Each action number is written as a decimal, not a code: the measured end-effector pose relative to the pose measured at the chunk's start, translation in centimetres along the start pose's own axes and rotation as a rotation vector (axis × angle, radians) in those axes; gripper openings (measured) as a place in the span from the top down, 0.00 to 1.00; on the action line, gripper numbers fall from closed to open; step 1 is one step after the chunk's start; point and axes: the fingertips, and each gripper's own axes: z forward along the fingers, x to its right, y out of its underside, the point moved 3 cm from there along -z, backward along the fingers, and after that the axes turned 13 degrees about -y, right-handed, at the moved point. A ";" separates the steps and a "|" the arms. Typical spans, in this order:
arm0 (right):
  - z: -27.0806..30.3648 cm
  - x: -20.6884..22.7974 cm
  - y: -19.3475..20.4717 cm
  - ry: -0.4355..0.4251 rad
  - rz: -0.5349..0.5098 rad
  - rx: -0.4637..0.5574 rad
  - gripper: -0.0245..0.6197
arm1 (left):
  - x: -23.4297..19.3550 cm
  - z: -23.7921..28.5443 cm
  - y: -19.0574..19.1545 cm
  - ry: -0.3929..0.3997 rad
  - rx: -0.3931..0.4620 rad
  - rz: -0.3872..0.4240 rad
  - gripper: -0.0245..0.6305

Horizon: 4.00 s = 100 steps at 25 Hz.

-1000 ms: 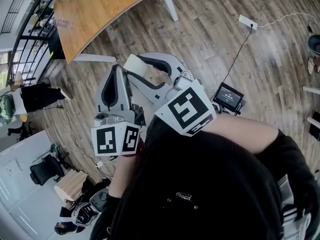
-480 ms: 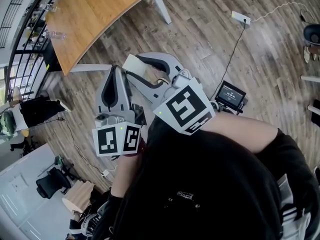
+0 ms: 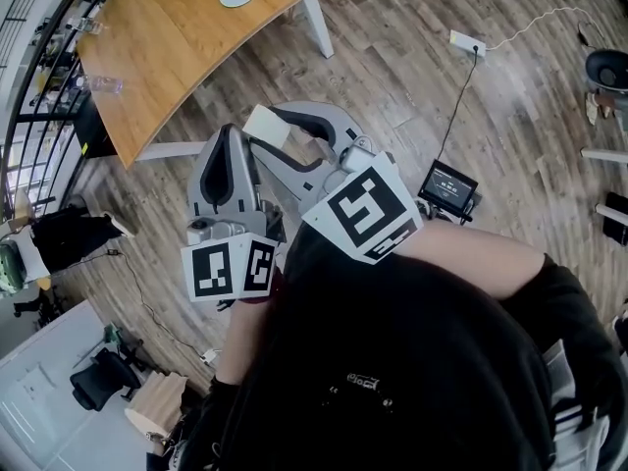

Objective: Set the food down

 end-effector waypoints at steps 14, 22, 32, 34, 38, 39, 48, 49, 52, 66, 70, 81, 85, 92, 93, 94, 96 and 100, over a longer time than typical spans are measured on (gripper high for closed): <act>13.6 4.3 -2.5 0.062 -0.016 -0.025 0.70 | -11.6 9.0 -1.0 0.064 0.016 0.004 0.96; 17.6 5.1 -3.4 0.072 -0.037 -0.039 0.70 | -15.2 11.1 -1.4 0.081 0.026 -0.010 0.96; 19.5 5.7 -3.6 0.032 -0.037 -0.075 0.70 | -16.8 12.1 -1.3 0.055 0.007 -0.030 0.96; 20.3 6.2 -3.9 0.012 -0.040 -0.075 0.70 | -17.4 12.7 -1.5 0.036 0.008 -0.026 0.96; 22.1 7.2 -4.5 -0.021 -0.039 -0.069 0.70 | -18.7 14.2 -1.9 0.000 0.003 -0.022 0.96; 22.6 7.7 -4.6 -0.029 -0.037 -0.069 0.70 | -19.0 14.7 -1.9 -0.008 0.002 -0.021 0.96; 25.0 13.3 -6.0 -0.079 -0.035 -0.063 0.70 | -19.6 20.6 -2.8 -0.063 -0.002 -0.025 0.96; 25.1 14.0 -6.3 -0.083 -0.037 -0.061 0.70 | -19.5 21.3 -3.0 -0.069 0.000 -0.027 0.96; 25.3 16.0 -6.9 -0.097 -0.039 -0.062 0.70 | -19.0 23.2 -3.4 -0.087 0.001 -0.033 0.96; 22.8 26.5 -8.9 -0.134 -0.018 -0.028 0.70 | -13.1 31.8 -4.7 -0.119 -0.014 -0.004 0.96; 22.4 27.3 -9.3 -0.145 0.001 -0.011 0.70 | -12.4 32.5 -5.1 -0.116 -0.021 0.019 0.96; 22.9 29.6 -9.6 -0.106 -0.003 -0.013 0.70 | -12.5 35.8 -5.4 -0.055 -0.018 0.032 0.96; 23.7 30.6 -10.2 -0.071 -0.004 -0.011 0.70 | -12.9 37.3 -5.9 -0.014 -0.012 0.033 0.96; 27.1 32.2 -10.2 -0.026 0.009 -0.033 0.70 | -15.7 40.2 -5.4 0.033 -0.025 0.011 0.96; 27.7 32.4 -10.3 -0.020 0.010 -0.033 0.70 | -16.3 40.7 -5.5 0.040 -0.024 0.012 0.96; 28.4 32.7 -10.5 -0.014 0.009 -0.032 0.70 | -16.8 41.2 -5.6 0.046 -0.021 0.012 0.96; 29.7 33.3 -10.9 -0.001 0.002 -0.030 0.70 | -17.9 42.2 -5.9 0.057 -0.011 0.010 0.96; 32.6 33.8 -12.1 0.019 -0.021 -0.030 0.70 | -20.6 44.1 -6.9 0.074 0.018 0.003 0.96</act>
